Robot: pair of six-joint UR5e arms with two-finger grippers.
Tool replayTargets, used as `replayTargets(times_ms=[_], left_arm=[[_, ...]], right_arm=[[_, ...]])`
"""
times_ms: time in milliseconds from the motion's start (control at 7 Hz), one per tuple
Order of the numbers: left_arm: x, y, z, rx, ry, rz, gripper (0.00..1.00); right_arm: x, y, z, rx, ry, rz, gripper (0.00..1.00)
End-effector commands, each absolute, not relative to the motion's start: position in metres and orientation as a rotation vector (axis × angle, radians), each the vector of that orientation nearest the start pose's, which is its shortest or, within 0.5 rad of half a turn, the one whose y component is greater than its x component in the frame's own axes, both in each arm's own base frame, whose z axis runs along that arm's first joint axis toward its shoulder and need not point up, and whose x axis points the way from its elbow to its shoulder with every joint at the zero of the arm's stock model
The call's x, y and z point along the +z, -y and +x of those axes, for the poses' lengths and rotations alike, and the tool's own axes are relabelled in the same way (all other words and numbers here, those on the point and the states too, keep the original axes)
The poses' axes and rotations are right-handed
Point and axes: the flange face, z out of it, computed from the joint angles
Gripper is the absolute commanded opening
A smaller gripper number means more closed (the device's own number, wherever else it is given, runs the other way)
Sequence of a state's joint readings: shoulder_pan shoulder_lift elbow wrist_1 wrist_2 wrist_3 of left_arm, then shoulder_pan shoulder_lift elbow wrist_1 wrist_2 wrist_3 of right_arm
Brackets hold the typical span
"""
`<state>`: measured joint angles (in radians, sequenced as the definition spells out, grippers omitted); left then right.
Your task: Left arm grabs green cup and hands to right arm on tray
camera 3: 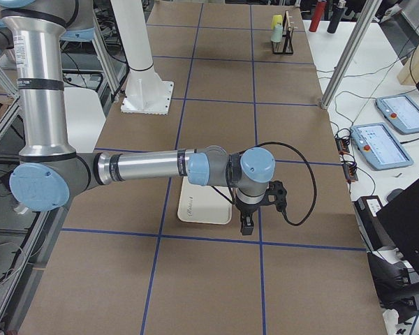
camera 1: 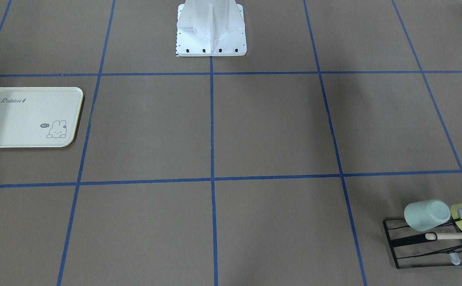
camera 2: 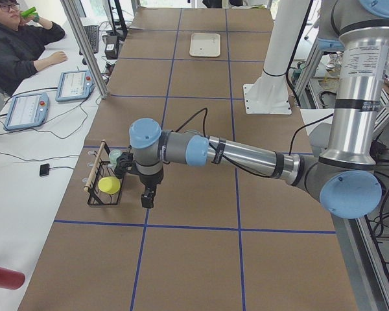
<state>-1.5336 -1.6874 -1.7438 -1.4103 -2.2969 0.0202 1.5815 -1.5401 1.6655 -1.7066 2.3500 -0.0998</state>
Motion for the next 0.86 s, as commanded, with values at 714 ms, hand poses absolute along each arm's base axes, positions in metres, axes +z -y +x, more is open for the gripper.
replayTargets(times_ms=[714], left_arm=[[0.369,0.537,0.086,0.095,-0.707,0.286,1.00]], right_arm=[[0.615,0.500,0.069,-0.078,0.779,0.023,0.99]])
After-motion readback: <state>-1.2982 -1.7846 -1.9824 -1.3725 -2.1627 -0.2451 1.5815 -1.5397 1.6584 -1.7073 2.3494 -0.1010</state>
